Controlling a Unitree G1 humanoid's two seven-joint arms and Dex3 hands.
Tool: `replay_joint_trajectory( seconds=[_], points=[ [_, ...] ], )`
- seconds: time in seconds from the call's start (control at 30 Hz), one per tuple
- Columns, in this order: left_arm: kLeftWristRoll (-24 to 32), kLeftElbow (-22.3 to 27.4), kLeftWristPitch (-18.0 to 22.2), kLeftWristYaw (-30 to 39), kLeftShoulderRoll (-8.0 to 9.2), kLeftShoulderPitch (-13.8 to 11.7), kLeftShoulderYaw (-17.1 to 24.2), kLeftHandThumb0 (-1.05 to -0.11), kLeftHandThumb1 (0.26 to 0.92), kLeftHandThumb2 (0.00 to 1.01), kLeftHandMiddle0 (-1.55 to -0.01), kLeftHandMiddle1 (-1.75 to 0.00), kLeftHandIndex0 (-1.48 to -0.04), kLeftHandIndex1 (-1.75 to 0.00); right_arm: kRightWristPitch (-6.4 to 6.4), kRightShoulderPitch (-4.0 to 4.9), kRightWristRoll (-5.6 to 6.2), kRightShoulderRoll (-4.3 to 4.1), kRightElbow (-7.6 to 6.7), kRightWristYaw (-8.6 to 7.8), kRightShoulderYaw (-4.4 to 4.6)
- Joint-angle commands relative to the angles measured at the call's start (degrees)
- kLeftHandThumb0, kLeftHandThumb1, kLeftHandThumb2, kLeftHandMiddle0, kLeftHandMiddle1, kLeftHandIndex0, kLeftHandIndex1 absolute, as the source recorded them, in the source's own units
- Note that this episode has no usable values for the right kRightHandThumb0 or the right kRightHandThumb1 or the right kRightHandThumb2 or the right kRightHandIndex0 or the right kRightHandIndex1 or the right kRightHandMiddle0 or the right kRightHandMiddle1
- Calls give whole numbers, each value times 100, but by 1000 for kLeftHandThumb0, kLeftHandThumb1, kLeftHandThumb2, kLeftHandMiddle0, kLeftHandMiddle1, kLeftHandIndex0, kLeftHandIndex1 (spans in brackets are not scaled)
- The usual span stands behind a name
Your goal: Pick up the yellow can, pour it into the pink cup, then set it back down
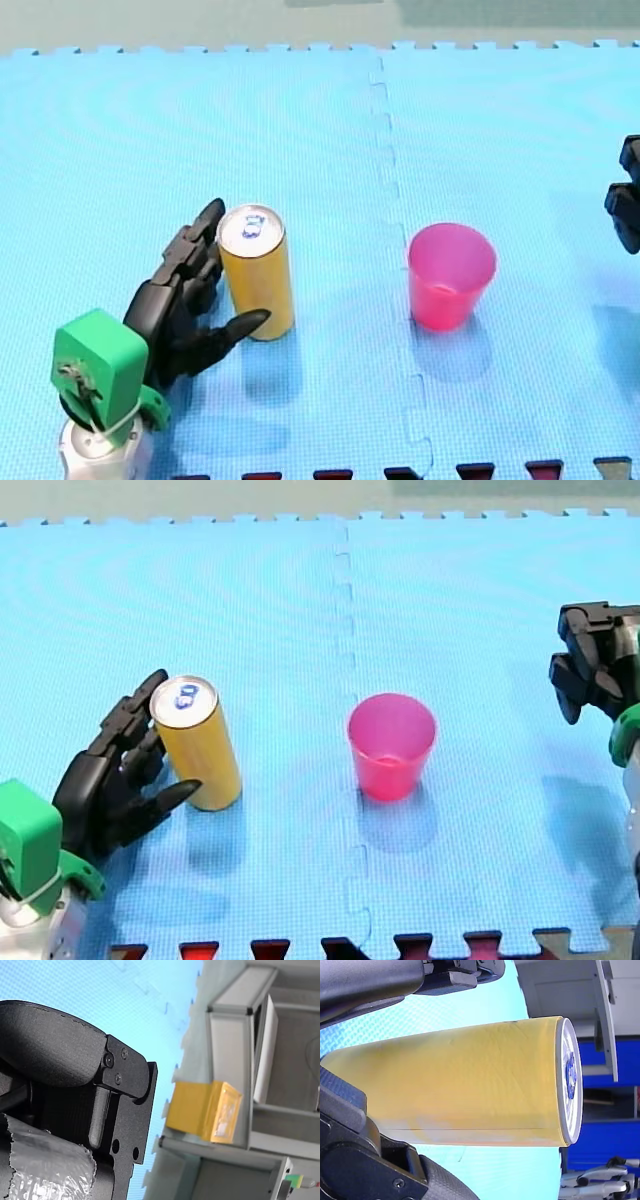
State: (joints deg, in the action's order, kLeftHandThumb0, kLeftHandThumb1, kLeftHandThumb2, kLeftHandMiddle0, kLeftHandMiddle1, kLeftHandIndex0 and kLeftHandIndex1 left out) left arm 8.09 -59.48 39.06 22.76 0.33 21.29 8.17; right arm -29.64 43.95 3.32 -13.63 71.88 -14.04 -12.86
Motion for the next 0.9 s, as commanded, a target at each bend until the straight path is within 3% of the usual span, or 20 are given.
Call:
replay_joint_trajectory(
  seconds=[0.0,0.57,0.87],
  points=[
    [8,-14,-5,14,-2,43,-2,-938,666,0,-109,-10,-120,-2,8,12,21,-11,-7,-1,-12],
    [-110,-90,-170,-133,-90,256,-74,-935,655,0,-127,-9,-135,-4,-44,0,26,3,-11,11,-15],
    [-83,-134,-158,41,-91,301,-83,-863,617,0,-126,-4,-139,-2,-51,6,19,17,-4,38,-14]
  ],
)
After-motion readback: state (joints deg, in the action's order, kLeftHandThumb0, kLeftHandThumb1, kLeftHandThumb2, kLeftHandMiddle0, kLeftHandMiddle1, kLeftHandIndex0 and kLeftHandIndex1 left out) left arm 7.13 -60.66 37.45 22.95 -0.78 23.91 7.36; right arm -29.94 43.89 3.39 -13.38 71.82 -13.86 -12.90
